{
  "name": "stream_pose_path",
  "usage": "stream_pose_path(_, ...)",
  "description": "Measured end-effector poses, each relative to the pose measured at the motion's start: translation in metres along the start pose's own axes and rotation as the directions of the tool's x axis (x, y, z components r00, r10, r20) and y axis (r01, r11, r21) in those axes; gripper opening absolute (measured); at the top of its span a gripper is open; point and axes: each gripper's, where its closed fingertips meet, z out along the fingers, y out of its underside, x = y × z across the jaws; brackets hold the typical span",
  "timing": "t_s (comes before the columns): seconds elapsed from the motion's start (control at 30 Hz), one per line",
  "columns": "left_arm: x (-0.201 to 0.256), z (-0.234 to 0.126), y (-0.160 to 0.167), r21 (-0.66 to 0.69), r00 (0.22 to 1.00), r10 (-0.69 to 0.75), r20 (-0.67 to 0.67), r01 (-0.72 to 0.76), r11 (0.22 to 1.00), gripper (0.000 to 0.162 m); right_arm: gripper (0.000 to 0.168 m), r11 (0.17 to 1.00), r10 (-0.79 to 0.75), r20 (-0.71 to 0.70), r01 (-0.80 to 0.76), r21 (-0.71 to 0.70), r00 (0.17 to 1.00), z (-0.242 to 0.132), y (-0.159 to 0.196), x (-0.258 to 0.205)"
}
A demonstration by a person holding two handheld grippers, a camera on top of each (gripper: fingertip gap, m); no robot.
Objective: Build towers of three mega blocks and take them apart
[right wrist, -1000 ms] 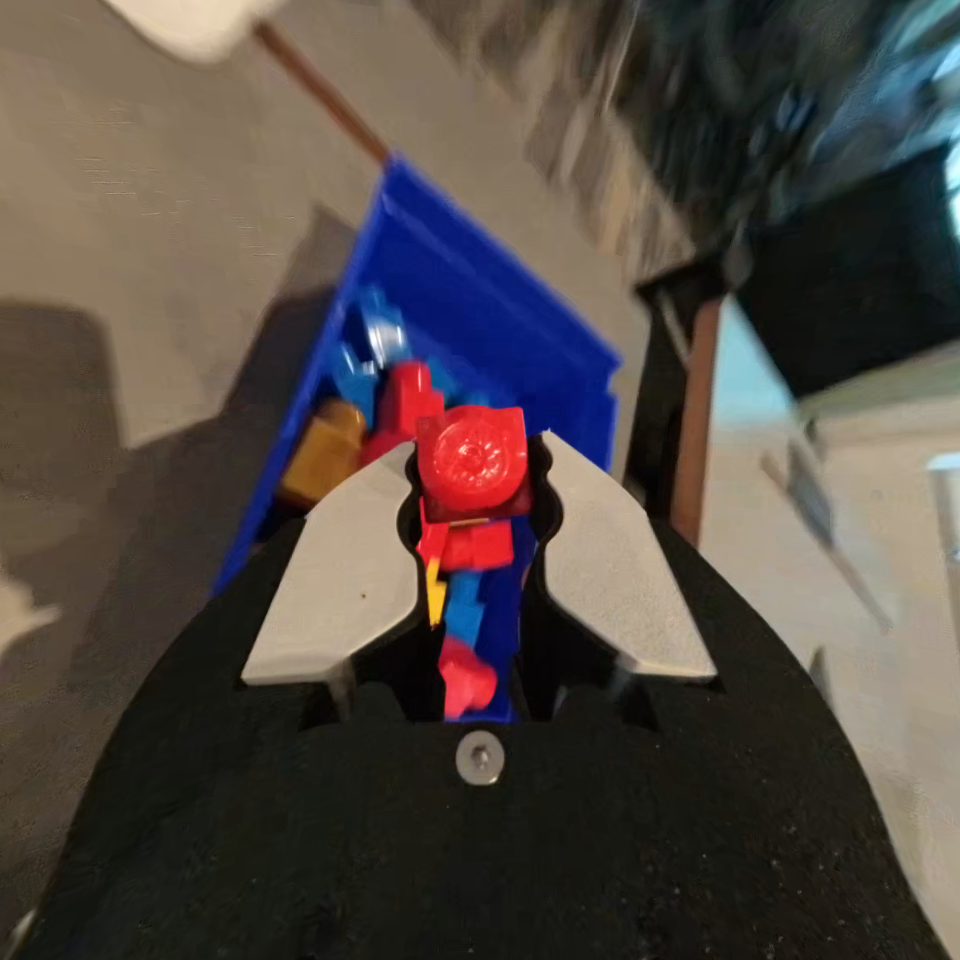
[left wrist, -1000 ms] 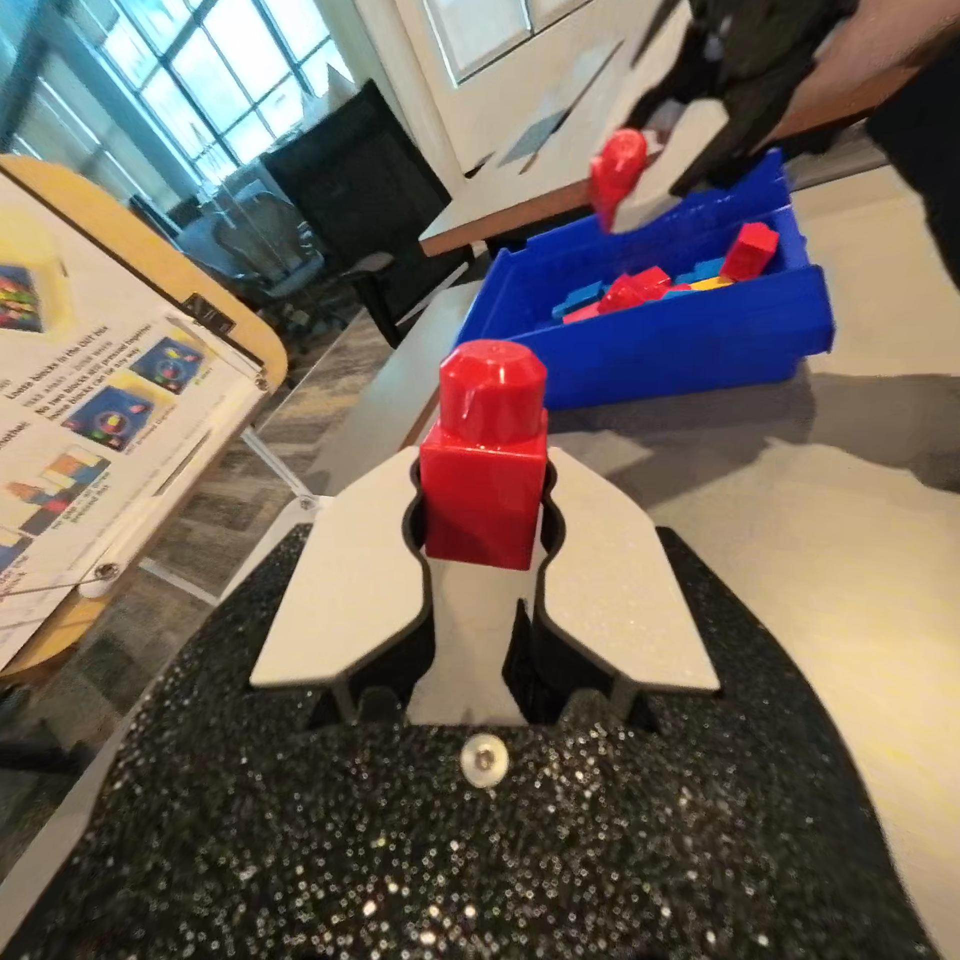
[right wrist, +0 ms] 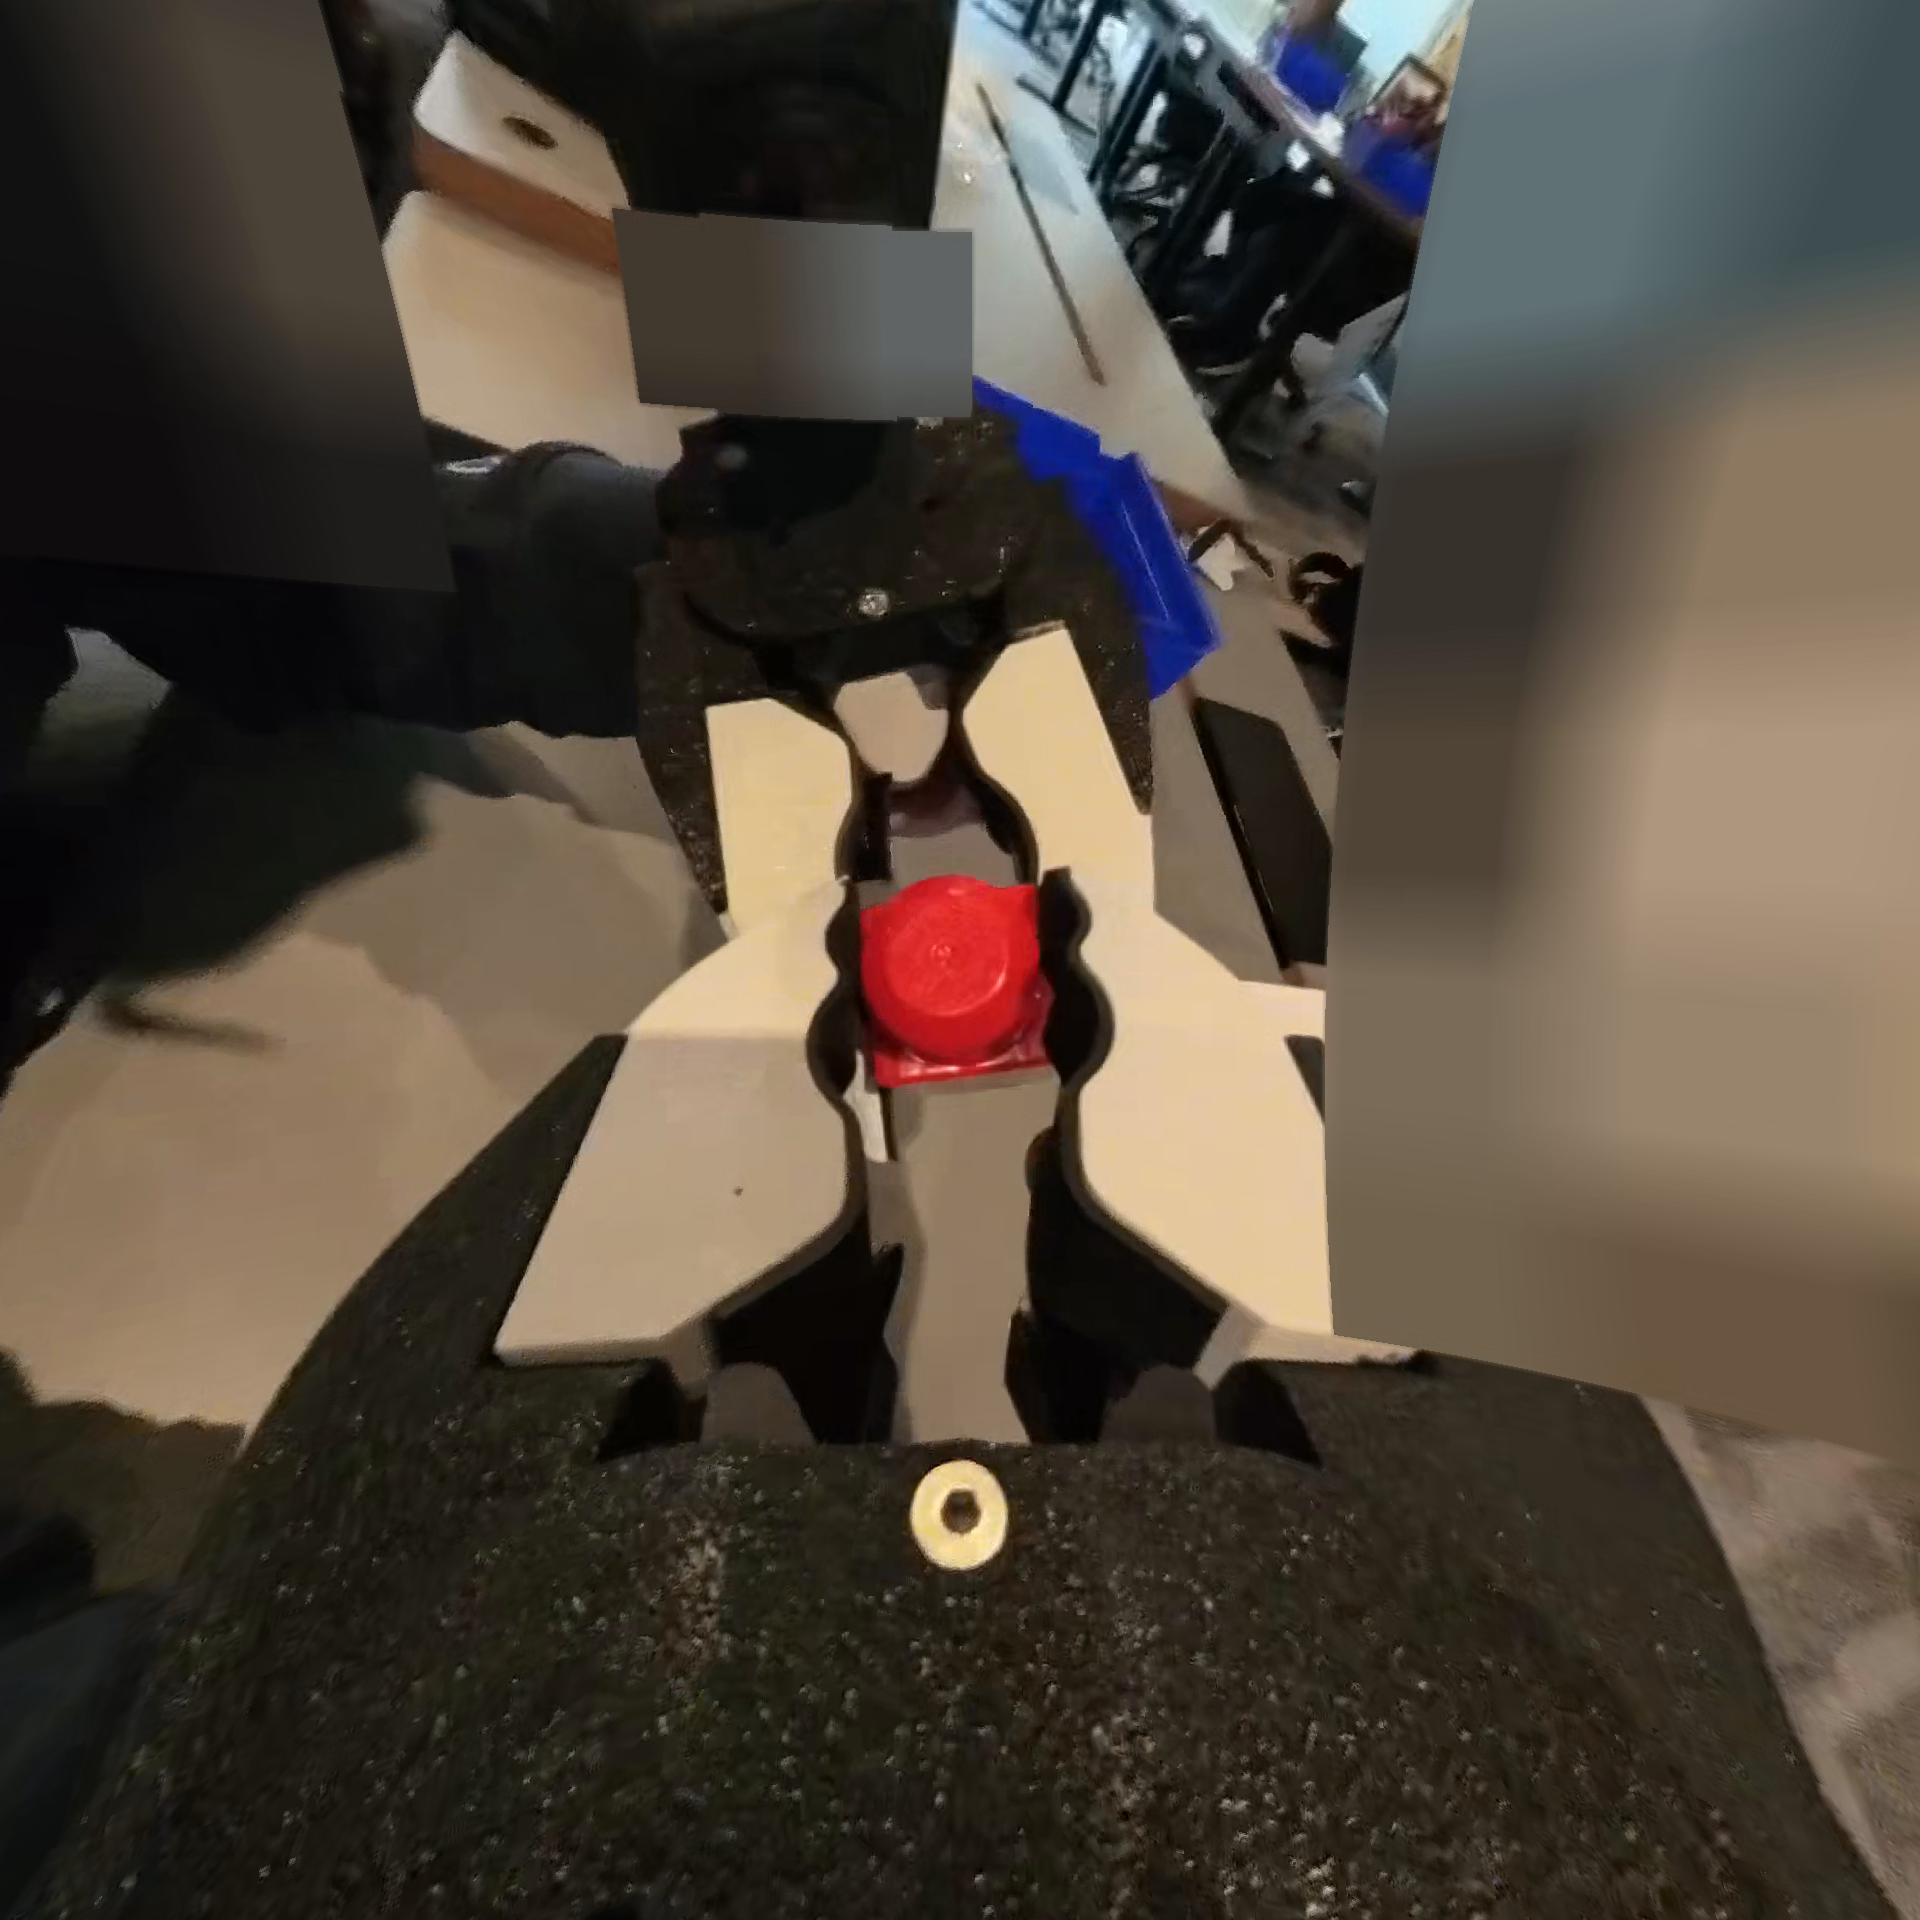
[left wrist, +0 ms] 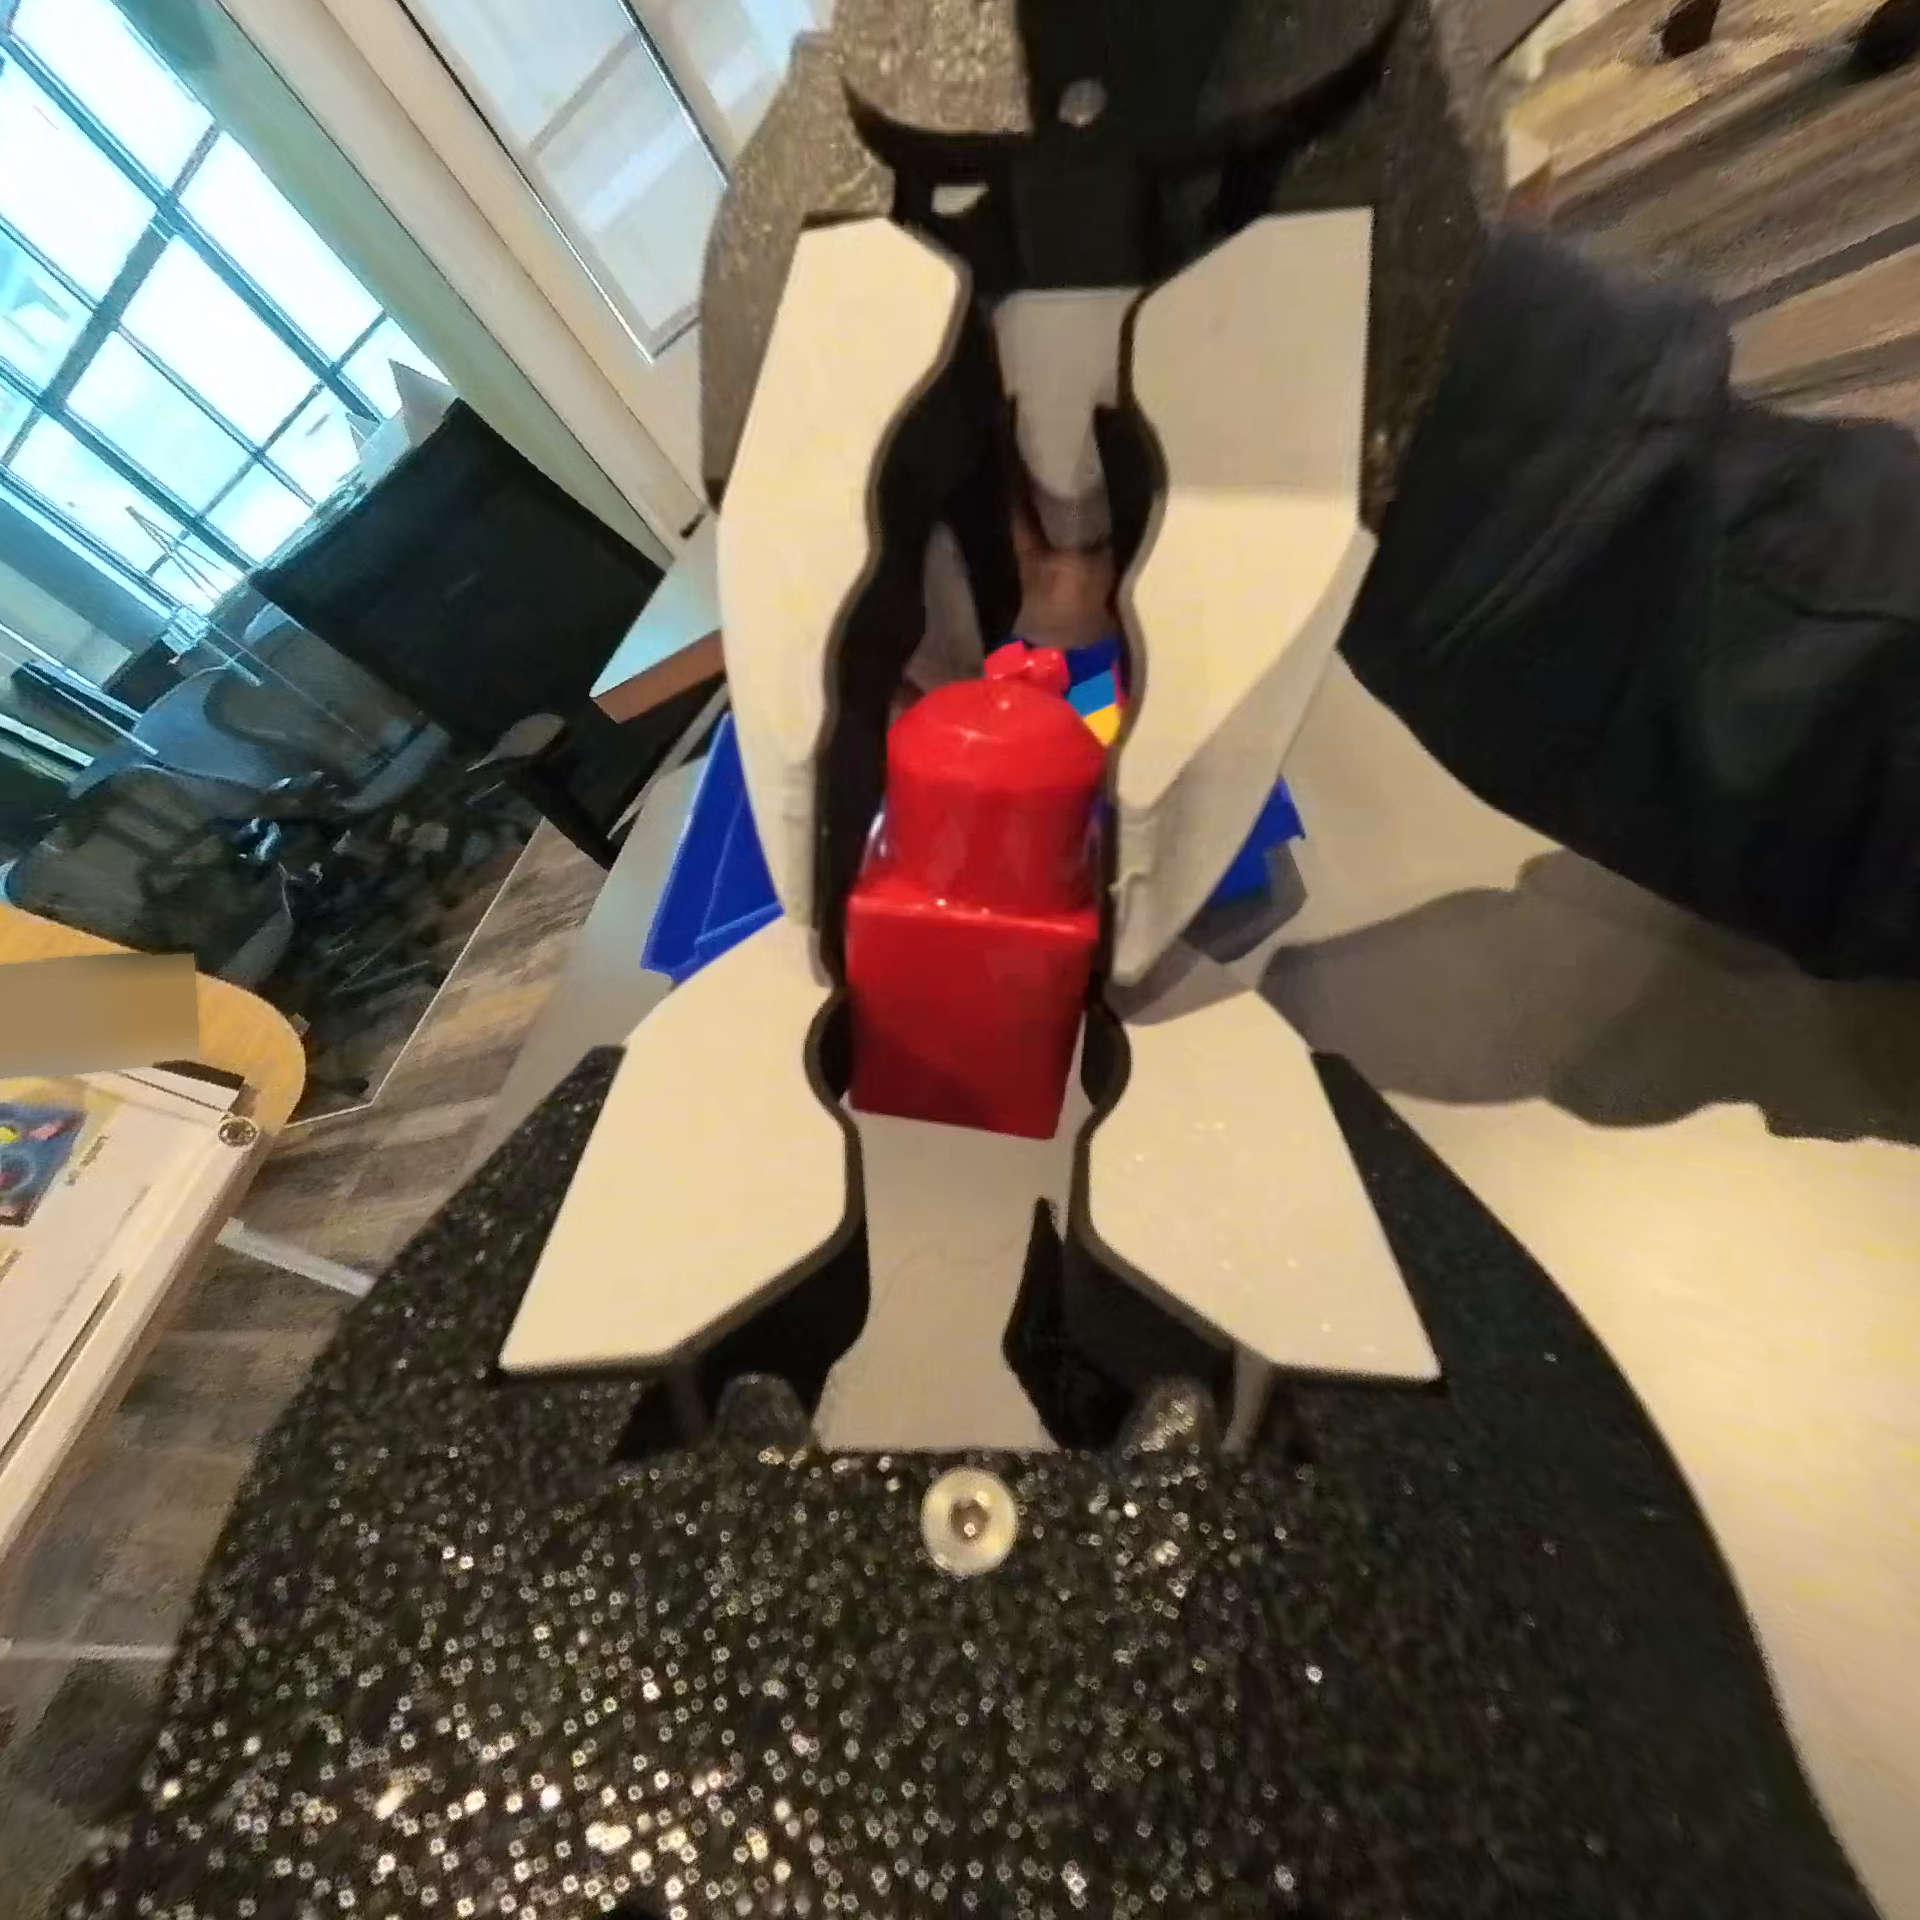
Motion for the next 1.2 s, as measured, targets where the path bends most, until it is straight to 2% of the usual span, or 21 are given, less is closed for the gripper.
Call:
stream_pose_path(0.03,-0.002,0.000,0.001,0.000,1.000,-0.013,0.014,0.013,1.000,0.041,0.032,1.000,-0.001,-0.004,0.001,-0.004,1.000,0.001,0.001,0.002)
stream_pose_path(0.13,-0.030,-0.002,0.014,-0.063,0.983,-0.062,0.172,0.074,0.995,0.046,0.032,0.998,0.029,-0.153,-0.037,-0.047,0.988,-0.012,0.013,0.026)
stream_pose_path(0.2,-0.059,-0.012,0.041,-0.198,0.937,-0.038,0.348,0.113,0.974,0.042,0.032,0.984,0.065,-0.360,-0.119,-0.131,0.931,-0.037,0.039,0.057)
stream_pose_path(0.27,-0.079,-0.025,0.066,-0.306,0.892,-0.006,0.453,0.162,0.938,0.038,0.033,0.934,0.099,-0.603,-0.283,-0.219,0.792,-0.079,0.079,0.089)
stream_pose_path(0.37,-0.090,-0.034,0.089,-0.335,0.862,-0.066,0.503,0.265,0.904,0.037,0.033,0.809,0.126,-0.809,-0.532,-0.250,0.574,-0.138,0.140,0.108)
stream_pose_path(0.47,-0.097,-0.040,0.102,-0.326,0.837,-0.123,0.533,0.338,0.883,0.037,0.033,0.650,0.079,-0.885,-0.697,-0.303,0.458,-0.173,0.190,0.102)
stream_pose_path(0.57,-0.102,-0.046,0.110,-0.336,0.821,-0.130,0.556,0.365,0.868,0.037,0.033,0.563,0.059,-0.892,-0.753,-0.341,0.448,-0.179,0.217,0.096)
stream_pose_path(0.6,-0.103,-0.048,0.111,-0.335,0.817,-0.134,0.561,0.372,0.866,0.037,0.040,0.555,0.042,-0.895,-0.755,-0.349,0.445,-0.180,0.221,0.097)
stream_pose_path(0.63,-0.105,-0.049,0.112,-0.332,0.813,-0.137,0.565,0.376,0.865,0.038,0.055,0.549,0.015,-0.896,-0.753,-0.363,0.443,-0.182,0.224,0.099)
stream_pose_path(0.7,-0.108,-0.054,0.113,-0.332,0.802,-0.130,0.583,0.381,0.863,0.039,0.072,0.554,-0.044,-0.906,-0.744,-0.373,0.421,-0.187,0.221,0.106)
stream_pose_path(0.73,-0.111,-0.057,0.115,-0.341,0.795,-0.113,0.596,0.378,0.861,0.040,0.075,0.571,-0.062,-0.912,-0.735,-0.366,0.406,-0.188,0.217,0.111)
stream_pose_path(0.93,-0.128,-0.081,0.123,-0.345,0.743,-0.076,0.665,0.396,0.851,0.049,0.066,0.786,-0.147,-0.953,-0.554,-0.275,0.265,-0.185,0.155,0.146)
stream_pose_path(1.07,-0.140,-0.115,0.133,-0.337,0.690,-0.094,0.718,0.462,0.821,0.058,0.061,0.877,-0.176,-0.976,-0.430,-0.214,0.128,-0.184,0.115,0.161)
stream_pose_path(1.13,-0.143,-0.132,0.142,-0.313,0.666,-0.146,0.731,0.518,0.796,0.065,0.061,0.913,-0.151,-0.983,-0.367,-0.180,0.106,-0.176,0.101,0.166)
stream_pose_path(1.2,-0.147,-0.152,0.153,-0.291,0.632,-0.174,0.755,0.561,0.775,0.070,0.061,0.936,-0.125,-0.983,-0.314,-0.161,0.131,-0.163,0.092,0.169)
